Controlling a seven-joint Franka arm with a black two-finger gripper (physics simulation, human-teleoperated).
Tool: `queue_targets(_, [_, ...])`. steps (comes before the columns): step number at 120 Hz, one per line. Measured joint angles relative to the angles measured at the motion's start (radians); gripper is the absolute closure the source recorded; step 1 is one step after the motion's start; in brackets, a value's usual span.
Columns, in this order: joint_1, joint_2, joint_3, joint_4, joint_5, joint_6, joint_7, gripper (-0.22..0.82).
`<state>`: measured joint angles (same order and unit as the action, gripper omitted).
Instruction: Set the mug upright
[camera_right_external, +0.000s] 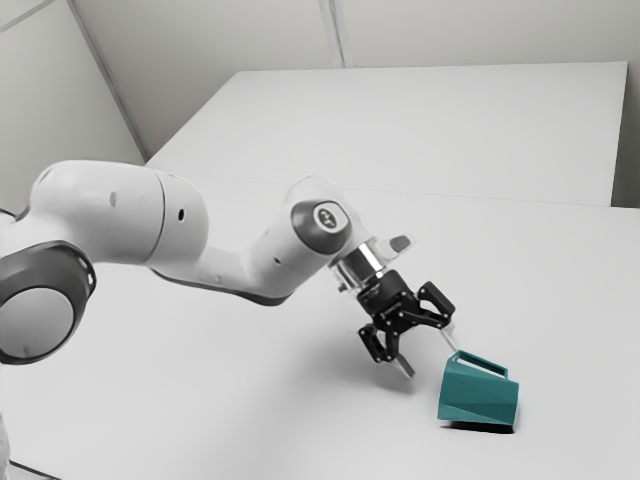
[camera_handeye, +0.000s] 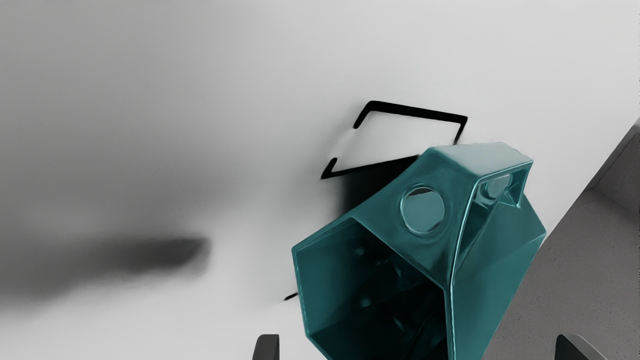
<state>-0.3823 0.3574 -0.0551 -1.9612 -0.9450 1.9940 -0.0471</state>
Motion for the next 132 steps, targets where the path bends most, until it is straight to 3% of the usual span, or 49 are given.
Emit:
queue_targets(72, [-0.022,0.069,-0.063,0.012,-0.228,0.091,-0.013,0.01])
queue_targets(101, [-0.025,0.064,-0.064,0.036,-0.196,0.095,-0.019,0.54])
queue_targets(114, [-0.026,0.062,-0.064,0.054,-0.180,0.096,-0.021,0.65])
queue_targets(132, [-0.026,0.060,-0.064,0.084,-0.149,0.096,-0.026,0.73])
